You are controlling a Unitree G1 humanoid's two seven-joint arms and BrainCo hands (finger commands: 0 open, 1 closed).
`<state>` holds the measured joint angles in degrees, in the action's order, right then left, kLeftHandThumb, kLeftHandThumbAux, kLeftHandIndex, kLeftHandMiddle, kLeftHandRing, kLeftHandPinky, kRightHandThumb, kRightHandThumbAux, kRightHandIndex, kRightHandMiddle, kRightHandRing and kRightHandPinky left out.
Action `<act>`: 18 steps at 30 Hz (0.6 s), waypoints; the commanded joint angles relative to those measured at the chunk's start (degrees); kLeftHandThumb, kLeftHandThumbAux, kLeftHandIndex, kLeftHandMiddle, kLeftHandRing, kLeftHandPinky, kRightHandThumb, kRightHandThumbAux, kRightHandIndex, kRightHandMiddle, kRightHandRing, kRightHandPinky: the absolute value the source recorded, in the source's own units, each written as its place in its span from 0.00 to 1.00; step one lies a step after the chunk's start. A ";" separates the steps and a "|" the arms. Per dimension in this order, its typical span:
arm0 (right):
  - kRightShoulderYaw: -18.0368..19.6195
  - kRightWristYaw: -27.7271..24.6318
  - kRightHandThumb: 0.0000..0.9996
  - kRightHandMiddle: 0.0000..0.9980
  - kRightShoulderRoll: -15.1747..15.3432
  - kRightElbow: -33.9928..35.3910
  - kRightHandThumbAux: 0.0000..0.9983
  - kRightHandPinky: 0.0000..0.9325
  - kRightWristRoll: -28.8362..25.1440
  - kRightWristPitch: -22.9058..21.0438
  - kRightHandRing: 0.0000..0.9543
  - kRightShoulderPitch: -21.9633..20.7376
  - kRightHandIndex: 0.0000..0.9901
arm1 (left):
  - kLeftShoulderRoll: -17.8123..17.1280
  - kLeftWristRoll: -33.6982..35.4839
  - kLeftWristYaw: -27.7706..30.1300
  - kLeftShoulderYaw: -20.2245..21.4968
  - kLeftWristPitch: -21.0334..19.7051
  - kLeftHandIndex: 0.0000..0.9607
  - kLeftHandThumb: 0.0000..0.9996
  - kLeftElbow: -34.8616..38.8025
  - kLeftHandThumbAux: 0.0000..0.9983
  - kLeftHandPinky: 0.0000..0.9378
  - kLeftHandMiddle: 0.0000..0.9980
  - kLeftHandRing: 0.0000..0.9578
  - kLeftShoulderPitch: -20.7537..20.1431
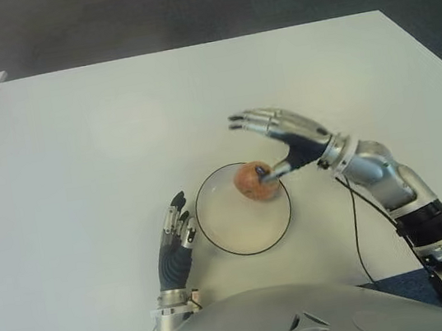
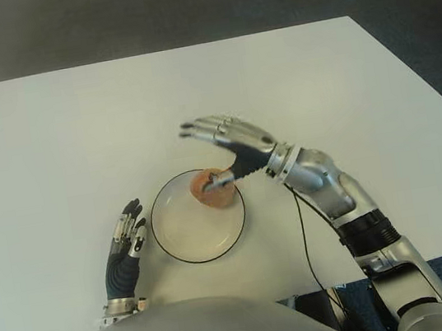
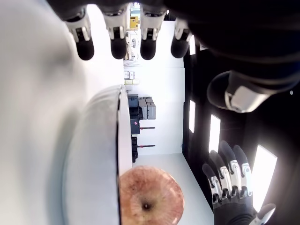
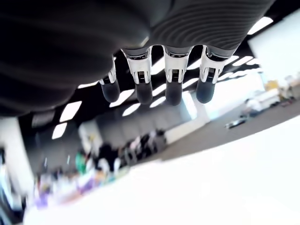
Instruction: Put the apples into the plate.
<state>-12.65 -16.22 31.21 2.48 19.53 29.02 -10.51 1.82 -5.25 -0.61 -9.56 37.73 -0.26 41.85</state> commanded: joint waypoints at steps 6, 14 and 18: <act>18.18 -5.29 0.11 0.00 -7.74 -5.54 0.24 0.00 -38.35 -25.07 0.00 8.97 0.00 | -0.93 2.44 0.83 -0.01 -4.70 0.00 0.00 3.27 0.38 0.00 0.00 0.00 2.95; 19.92 1.39 0.06 0.01 -13.05 4.08 0.26 0.00 -42.76 -31.44 0.00 20.13 0.00 | -1.23 5.02 1.43 0.36 -6.87 0.00 0.00 4.11 0.37 0.00 0.00 0.00 2.85; 19.68 2.59 0.05 0.02 -14.16 7.97 0.25 0.00 -41.46 -32.30 0.00 24.00 0.01 | -1.87 4.89 1.62 0.64 -7.17 0.00 0.00 4.42 0.36 0.00 0.00 0.00 2.69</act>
<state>6.49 -14.99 19.60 7.29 -19.99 0.68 8.15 1.04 -1.11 0.02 -9.55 32.72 3.74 44.16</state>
